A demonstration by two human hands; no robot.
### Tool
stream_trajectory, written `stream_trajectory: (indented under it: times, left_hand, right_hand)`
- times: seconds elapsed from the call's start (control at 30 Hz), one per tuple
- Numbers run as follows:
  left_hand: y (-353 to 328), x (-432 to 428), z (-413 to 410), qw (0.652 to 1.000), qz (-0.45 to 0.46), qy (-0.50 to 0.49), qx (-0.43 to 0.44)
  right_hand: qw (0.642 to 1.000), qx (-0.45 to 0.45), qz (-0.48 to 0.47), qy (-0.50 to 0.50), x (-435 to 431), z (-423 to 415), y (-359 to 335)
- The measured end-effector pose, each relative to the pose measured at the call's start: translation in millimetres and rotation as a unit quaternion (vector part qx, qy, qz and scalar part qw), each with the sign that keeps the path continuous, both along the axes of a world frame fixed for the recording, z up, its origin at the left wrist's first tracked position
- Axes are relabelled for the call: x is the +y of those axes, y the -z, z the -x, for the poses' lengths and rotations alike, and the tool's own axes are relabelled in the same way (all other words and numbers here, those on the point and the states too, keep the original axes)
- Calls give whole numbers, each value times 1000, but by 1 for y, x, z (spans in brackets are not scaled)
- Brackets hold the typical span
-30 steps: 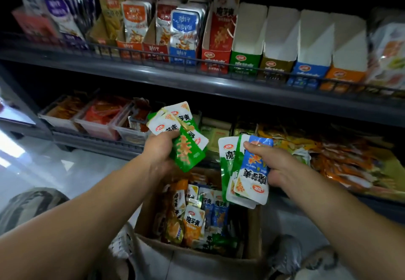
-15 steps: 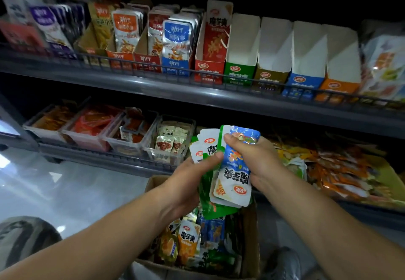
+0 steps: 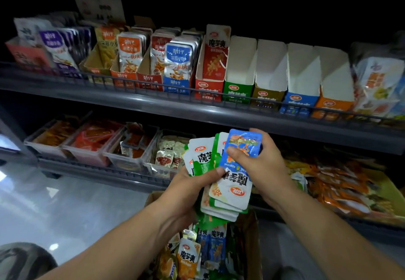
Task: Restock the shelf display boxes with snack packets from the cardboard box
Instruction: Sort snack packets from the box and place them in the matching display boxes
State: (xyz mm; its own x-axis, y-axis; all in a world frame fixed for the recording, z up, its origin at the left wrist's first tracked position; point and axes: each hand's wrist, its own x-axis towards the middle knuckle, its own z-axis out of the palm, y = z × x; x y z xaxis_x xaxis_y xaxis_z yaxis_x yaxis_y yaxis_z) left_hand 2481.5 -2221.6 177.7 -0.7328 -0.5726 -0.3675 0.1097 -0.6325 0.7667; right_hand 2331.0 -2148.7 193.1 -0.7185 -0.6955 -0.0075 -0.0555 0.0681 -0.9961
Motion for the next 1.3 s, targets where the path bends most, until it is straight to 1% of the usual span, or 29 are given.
stream_trajectory:
  times: [0.1,0.2,0.27,0.33,0.47,0.53,0.63,0.7,0.8,0.9,1.03,1.1,1.2,1.3]
  left_hand:
    - [-4,-1,-3,1000,-15,25,-11]
    - [-8,-1,-6,999,-31,33,-16]
    - [-13,-3,-7,999,-30,36,-11]
    - [-21,-6,-6,999,-27,41,-8]
    - [-34,-11,6,999,-28,34,-19]
    - [-38,-12,13,999,-31,40,-17]
    - [-42,-14,21,998,-30,61,-2]
    - [-42,-15,25,998,-29,54,6]
    - [-40,-12,32,999,1,27,23]
    - [-41,-4,40,998,43,2,39]
    - [-49,4,49,996,73,-12,47]
    - [-53,7,55,996,70,-9,49]
    - [-62,10,67,998,46,-8,45]
    - [-69,11,78,998,30,-18,45]
  right_hand:
    - [999,33,-1,33,-2,-4,0]
    - [998,49,-15,41,0,-8,-1]
    - [999,26,-26,39,2,-5,-6]
    - [999,-20,-11,31,4,2,-14]
    - [997,-72,7,28,11,20,-31]
    - [995,-87,21,46,16,28,-37]
    - [992,-82,50,84,27,38,-45]
    - [986,-96,75,115,35,47,-50]
    - [965,-175,121,151,43,61,-61]
    - [940,-264,169,137,46,70,-69]
    - [916,-325,197,130,47,75,-68]
    - [919,-324,177,135,48,76,-64]
    - [946,-268,116,140,49,79,-62]
    - [959,-245,102,103,50,84,-68]
